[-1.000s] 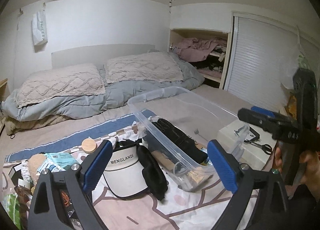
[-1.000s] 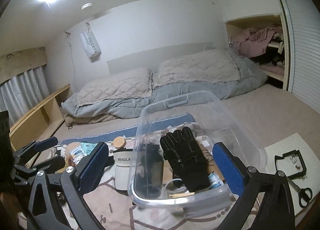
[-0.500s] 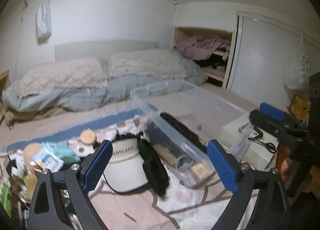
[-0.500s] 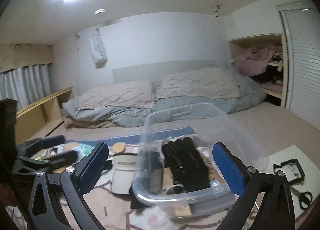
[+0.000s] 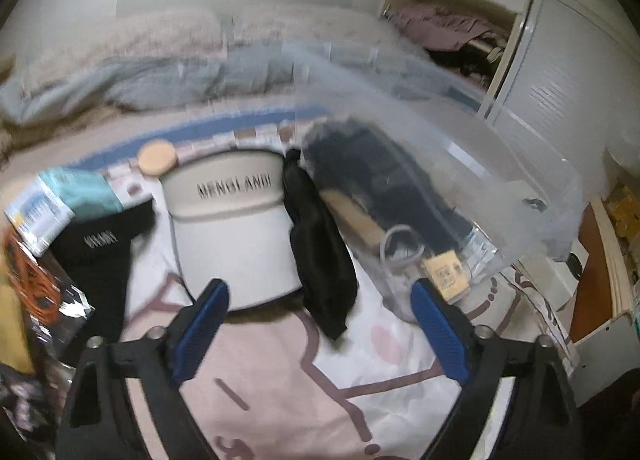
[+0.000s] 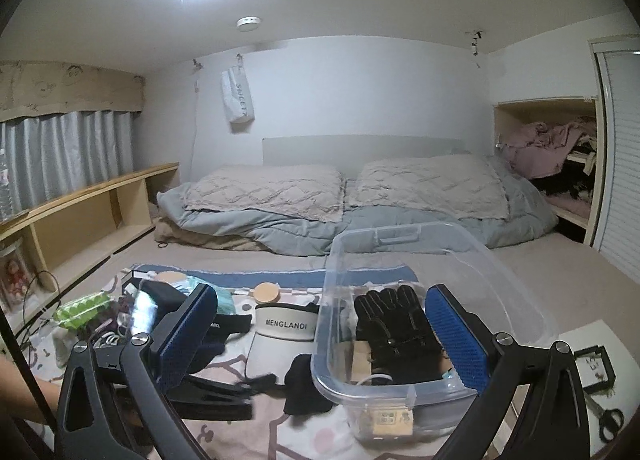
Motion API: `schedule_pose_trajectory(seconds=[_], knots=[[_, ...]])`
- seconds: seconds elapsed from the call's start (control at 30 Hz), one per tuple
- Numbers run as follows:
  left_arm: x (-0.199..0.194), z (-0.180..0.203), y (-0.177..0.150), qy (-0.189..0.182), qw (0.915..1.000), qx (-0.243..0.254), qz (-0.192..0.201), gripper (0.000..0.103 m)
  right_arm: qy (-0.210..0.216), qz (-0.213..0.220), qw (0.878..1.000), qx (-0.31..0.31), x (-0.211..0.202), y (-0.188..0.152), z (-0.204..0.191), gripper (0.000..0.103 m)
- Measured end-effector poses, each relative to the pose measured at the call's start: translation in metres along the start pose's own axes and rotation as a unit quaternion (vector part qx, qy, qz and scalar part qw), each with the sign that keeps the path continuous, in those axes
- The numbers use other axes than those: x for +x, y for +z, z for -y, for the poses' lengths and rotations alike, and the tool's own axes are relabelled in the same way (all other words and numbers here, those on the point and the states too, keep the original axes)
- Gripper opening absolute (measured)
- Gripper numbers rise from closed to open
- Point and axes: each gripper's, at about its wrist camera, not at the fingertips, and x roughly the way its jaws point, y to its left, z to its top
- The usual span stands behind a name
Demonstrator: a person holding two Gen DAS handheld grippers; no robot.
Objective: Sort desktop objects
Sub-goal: 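Lower the left gripper onto the black eye mask and close it, then lift the black eye mask off the bed with the left gripper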
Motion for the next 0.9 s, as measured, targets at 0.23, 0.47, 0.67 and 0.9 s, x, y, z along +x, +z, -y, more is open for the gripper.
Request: schedule_pose_trajectory(seconds=[0.23,0.47,0.67,0.9], knots=[[0.056,-0.004,-0.009,-0.021,0.995,-0.06,-0.077,0.075,0.011,-0.008,1.0,-0.01,0.001,0.0,-0.003,0.103],[0.092,-0.001,-0.016,-0.041,0.9879,-0.084,-0.124,0.075,0.014,-0.01,0.999,-0.03,0.003,-0.002,-0.006,0.103],[0.108,0.008,-0.016,-0.045,0.9844,-0.058,-0.16,0.015,0.012,-0.013,1.0,-0.025,0.006,0.0,0.001,0.103],[0.083,0.008,-0.017,-0.053,0.9876,-0.027,-0.145,0.008,-0.005,-0.015,1.0,-0.012,0.008,0.002,0.013,0.103]])
